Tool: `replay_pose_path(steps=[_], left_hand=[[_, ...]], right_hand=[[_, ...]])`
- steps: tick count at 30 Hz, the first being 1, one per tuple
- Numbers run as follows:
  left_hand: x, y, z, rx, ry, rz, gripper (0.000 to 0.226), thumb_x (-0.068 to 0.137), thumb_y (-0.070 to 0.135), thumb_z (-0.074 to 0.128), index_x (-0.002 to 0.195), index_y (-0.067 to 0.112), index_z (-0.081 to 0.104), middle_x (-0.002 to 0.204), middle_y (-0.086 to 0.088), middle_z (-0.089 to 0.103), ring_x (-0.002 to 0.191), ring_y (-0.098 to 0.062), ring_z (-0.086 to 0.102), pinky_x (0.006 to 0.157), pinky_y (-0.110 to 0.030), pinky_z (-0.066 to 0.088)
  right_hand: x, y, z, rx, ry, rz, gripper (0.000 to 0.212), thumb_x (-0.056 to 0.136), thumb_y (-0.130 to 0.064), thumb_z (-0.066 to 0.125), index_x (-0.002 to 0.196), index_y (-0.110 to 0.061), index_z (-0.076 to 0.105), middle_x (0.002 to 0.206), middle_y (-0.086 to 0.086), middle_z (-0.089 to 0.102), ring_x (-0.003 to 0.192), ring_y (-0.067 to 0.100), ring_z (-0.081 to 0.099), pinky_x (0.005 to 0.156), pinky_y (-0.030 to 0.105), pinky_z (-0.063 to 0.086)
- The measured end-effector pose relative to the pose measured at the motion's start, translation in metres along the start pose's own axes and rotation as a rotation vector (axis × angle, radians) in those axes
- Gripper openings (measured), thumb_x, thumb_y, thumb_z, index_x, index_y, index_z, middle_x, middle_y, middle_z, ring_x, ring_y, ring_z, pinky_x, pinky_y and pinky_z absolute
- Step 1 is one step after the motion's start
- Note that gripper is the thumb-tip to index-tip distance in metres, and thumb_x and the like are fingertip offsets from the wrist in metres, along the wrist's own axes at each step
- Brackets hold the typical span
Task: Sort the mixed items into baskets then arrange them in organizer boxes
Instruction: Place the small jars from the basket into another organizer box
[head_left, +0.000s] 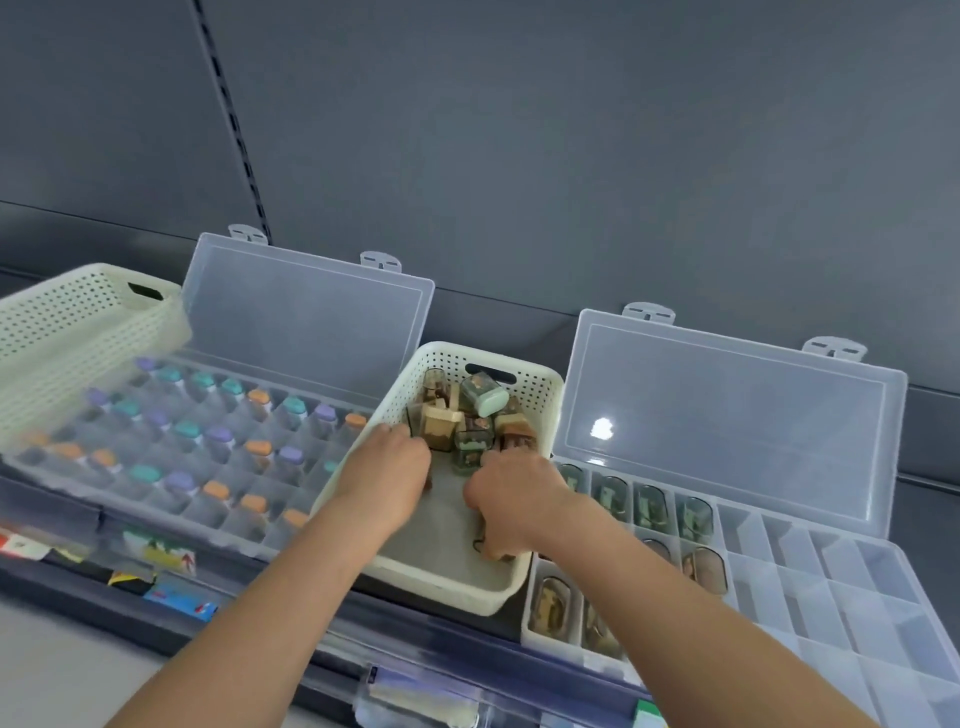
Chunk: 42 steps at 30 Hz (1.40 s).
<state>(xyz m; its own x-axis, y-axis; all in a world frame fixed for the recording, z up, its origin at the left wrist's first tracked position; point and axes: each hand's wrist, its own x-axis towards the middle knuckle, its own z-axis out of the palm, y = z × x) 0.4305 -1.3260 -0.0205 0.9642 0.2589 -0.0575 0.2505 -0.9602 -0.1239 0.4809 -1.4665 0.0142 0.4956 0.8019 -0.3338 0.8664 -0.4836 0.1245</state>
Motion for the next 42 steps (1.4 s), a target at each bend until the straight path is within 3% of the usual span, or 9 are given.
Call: replay_pose_path(steps=[5, 8, 11, 14, 20, 25, 29, 34, 42], left_hand=[[-0.001, -0.007, -0.003, -0.174, -0.005, 0.049, 0.018, 0.083, 0.017, 0.06, 0.101, 0.017, 0.058, 0.103, -0.002, 0.05, 0.101, -0.021, 0.051, 0.076, -0.03, 0.045], [-0.005, -0.006, -0.013, -0.322, 0.058, 0.05, 0.036, 0.081, 0.015, 0.064, 0.116, 0.02, 0.056, 0.105, 0.003, 0.04, 0.084, -0.015, 0.052, 0.065, -0.026, 0.043], [-0.011, 0.005, -0.028, -0.5, 0.147, 0.088, 0.045, 0.081, 0.027, 0.068, 0.125, 0.025, 0.055, 0.11, 0.009, 0.04, 0.091, -0.01, 0.052, 0.075, -0.023, 0.044], [-0.016, 0.025, -0.044, -0.655, 0.214, 0.138, 0.052, 0.079, 0.032, 0.073, 0.126, 0.029, 0.052, 0.114, 0.018, 0.045, 0.097, 0.0, 0.047, 0.075, -0.013, 0.034], [-0.018, 0.087, -0.063, -0.825, 0.266, 0.173, 0.043, 0.074, 0.038, 0.077, 0.11, 0.036, 0.053, 0.1, 0.027, 0.055, 0.09, 0.008, 0.051, 0.068, -0.01, 0.036], [-0.02, 0.15, -0.069, -0.803, 0.284, 0.246, 0.046, 0.076, 0.039, 0.076, 0.115, 0.036, 0.054, 0.102, 0.025, 0.05, 0.085, 0.004, 0.051, 0.067, -0.01, 0.036], [-0.015, 0.193, -0.071, -0.799, 0.27, 0.286, 0.054, 0.078, 0.039, 0.074, 0.127, 0.033, 0.053, 0.112, 0.026, 0.049, 0.087, 0.007, 0.044, 0.07, -0.006, 0.03], [-0.003, 0.236, -0.068, -0.721, 0.197, 0.345, 0.046, 0.081, 0.028, 0.072, 0.124, 0.027, 0.054, 0.116, 0.013, 0.056, 0.097, -0.005, 0.051, 0.078, -0.018, 0.037], [0.015, 0.27, -0.057, -0.526, 0.074, 0.357, 0.05, 0.083, 0.029, 0.071, 0.128, 0.021, 0.051, 0.12, 0.005, 0.05, 0.107, -0.015, 0.052, 0.08, -0.024, 0.039]], right_hand=[[-0.004, 0.011, -0.004, 0.443, 0.118, 0.061, 0.033, 0.073, -0.035, 0.067, 0.1, -0.017, 0.063, 0.095, 0.002, 0.051, 0.086, 0.023, 0.053, 0.069, 0.028, 0.047], [-0.016, 0.024, -0.009, 0.795, 0.345, 0.164, 0.03, 0.075, -0.038, 0.068, 0.102, -0.027, 0.065, 0.098, -0.003, 0.054, 0.086, 0.014, 0.053, 0.066, 0.018, 0.042], [-0.033, 0.036, -0.004, 1.18, 0.49, 0.257, 0.023, 0.082, -0.032, 0.066, 0.105, -0.031, 0.067, 0.106, -0.004, 0.058, 0.083, 0.009, 0.06, 0.077, 0.024, 0.05], [-0.051, 0.046, 0.003, 1.503, 0.551, 0.302, 0.016, 0.091, -0.026, 0.059, 0.102, -0.035, 0.067, 0.1, -0.007, 0.065, 0.067, 0.004, 0.064, 0.062, 0.016, 0.052], [-0.094, 0.08, 0.026, 1.781, 0.569, 0.323, 0.024, 0.094, -0.033, 0.054, 0.113, -0.022, 0.063, 0.097, 0.006, 0.069, 0.086, 0.02, 0.069, 0.07, 0.027, 0.055], [-0.137, 0.116, 0.044, 1.685, 0.602, 0.305, 0.041, 0.077, -0.024, 0.075, 0.116, -0.022, 0.06, 0.105, 0.011, 0.066, 0.084, 0.02, 0.068, 0.074, 0.032, 0.058], [-0.166, 0.146, 0.064, 1.481, 0.69, 0.46, 0.04, 0.074, -0.047, 0.07, 0.107, -0.026, 0.06, 0.098, 0.0, 0.07, 0.085, 0.015, 0.069, 0.073, 0.032, 0.058], [-0.185, 0.177, 0.095, 1.033, 0.738, 0.546, 0.027, 0.075, -0.044, 0.075, 0.096, -0.031, 0.064, 0.097, -0.013, 0.055, 0.088, 0.0, 0.054, 0.071, 0.005, 0.041], [-0.185, 0.193, 0.125, 0.798, 0.592, 0.574, 0.041, 0.077, -0.047, 0.072, 0.11, -0.025, 0.063, 0.098, -0.006, 0.059, 0.081, 0.007, 0.053, 0.066, 0.019, 0.037]])
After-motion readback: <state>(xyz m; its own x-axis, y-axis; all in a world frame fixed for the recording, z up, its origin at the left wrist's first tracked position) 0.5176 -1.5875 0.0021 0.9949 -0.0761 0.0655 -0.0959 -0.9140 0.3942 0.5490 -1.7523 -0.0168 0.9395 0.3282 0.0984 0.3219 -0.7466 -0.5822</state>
